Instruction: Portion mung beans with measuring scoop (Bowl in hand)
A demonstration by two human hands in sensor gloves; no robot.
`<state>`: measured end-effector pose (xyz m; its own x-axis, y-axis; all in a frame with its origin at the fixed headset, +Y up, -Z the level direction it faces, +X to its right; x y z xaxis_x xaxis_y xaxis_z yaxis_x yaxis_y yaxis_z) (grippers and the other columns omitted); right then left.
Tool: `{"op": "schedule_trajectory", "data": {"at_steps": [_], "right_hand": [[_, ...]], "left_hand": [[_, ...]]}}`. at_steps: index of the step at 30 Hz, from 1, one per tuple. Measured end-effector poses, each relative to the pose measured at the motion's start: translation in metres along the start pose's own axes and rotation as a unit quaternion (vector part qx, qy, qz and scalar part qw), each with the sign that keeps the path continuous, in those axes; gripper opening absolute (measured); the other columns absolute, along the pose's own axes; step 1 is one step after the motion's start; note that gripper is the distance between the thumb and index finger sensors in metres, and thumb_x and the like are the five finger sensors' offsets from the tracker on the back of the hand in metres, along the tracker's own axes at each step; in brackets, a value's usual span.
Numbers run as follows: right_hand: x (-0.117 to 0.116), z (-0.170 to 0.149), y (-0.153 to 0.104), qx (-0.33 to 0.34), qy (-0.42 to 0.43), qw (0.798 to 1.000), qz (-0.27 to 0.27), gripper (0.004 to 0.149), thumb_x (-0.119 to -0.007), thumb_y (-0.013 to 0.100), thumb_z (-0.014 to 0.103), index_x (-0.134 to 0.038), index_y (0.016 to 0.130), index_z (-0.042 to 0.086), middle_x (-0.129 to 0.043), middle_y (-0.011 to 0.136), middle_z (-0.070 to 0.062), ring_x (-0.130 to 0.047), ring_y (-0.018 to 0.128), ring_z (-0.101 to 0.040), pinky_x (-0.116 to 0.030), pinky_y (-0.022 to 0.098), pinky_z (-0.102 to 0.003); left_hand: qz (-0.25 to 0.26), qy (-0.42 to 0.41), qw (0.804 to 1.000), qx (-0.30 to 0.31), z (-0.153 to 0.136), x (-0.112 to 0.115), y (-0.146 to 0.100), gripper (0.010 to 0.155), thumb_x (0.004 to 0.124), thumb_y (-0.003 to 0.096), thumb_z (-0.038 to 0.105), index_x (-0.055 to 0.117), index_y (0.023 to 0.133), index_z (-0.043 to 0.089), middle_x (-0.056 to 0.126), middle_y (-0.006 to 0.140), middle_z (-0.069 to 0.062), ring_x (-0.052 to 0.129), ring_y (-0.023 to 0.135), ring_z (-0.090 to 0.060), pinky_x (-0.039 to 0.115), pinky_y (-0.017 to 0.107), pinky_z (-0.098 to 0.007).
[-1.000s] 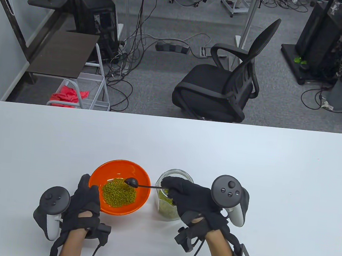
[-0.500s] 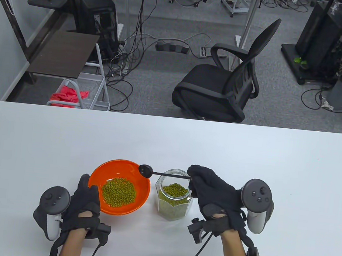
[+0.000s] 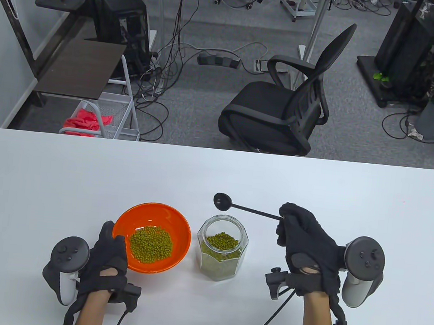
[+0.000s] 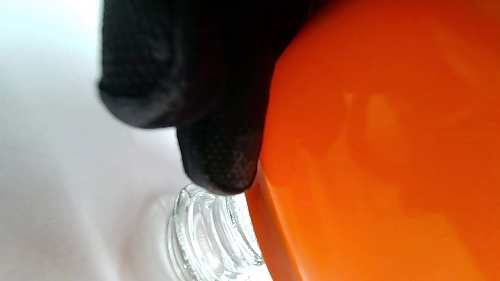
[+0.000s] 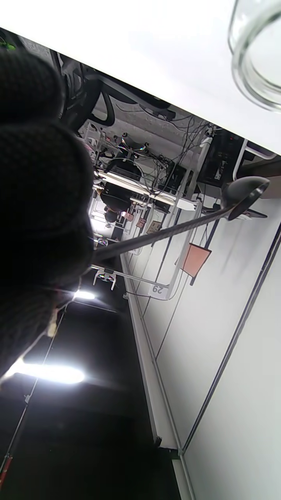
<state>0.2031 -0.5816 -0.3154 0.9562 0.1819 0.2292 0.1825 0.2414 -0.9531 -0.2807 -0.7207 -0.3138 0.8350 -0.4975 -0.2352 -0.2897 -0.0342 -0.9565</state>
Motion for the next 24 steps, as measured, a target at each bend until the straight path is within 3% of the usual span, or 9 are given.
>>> {"op": "schedule_trajectory", "data": {"at_steps": [6, 13, 24], "right_hand": [[0.004, -0.001, 0.001, -0.001, -0.043, 0.999, -0.01, 0.039, -0.078, 0.046, 0.027, -0.085, 0.08, 0.008, -0.094, 0.053, -0.017, -0.095, 0.029, -0.024, -0.077, 0.041, -0.058], [-0.006, -0.002, 0.002, -0.01, -0.106, 0.994, 0.021, 0.039, -0.078, 0.046, 0.027, -0.085, 0.079, 0.008, -0.094, 0.052, -0.016, -0.095, 0.028, -0.023, -0.077, 0.04, -0.057], [-0.051, 0.0, 0.0, 0.014, -0.234, 0.971, 0.044, 0.038, -0.08, 0.047, 0.027, -0.087, 0.079, 0.008, -0.095, 0.053, -0.018, -0.096, 0.029, -0.025, -0.077, 0.041, -0.059]], "left_hand": [[-0.001, 0.001, 1.0, 0.0, 0.0, 0.0, 0.0, 0.063, 0.065, 0.0537, 0.039, 0.05, 0.106, 0.008, 0.077, 0.092, -0.012, 0.116, 0.034, -0.021, 0.097, 0.018, -0.023], [-0.001, 0.001, 1.0, 0.001, 0.0, 0.001, 0.0, 0.063, 0.065, 0.0538, 0.039, 0.05, 0.107, 0.008, 0.077, 0.092, -0.012, 0.116, 0.034, -0.022, 0.097, 0.018, -0.023], [-0.002, 0.001, 1.0, 0.001, 0.0, 0.001, 0.0, 0.063, 0.065, 0.0538, 0.039, 0.05, 0.107, 0.008, 0.077, 0.092, -0.012, 0.116, 0.034, -0.022, 0.097, 0.019, -0.023]]}}
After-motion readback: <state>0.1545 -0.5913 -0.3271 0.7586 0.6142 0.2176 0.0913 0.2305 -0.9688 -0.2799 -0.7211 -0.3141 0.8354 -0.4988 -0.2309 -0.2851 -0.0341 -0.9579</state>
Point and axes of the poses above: the tracker on the back of each hand, its own z axis roughly to the thumb side, its own y axis roughly from the wrist to the fingertips, x = y × z, the point moved 2 cm from there along y, roughly from the wrist to the fingertips
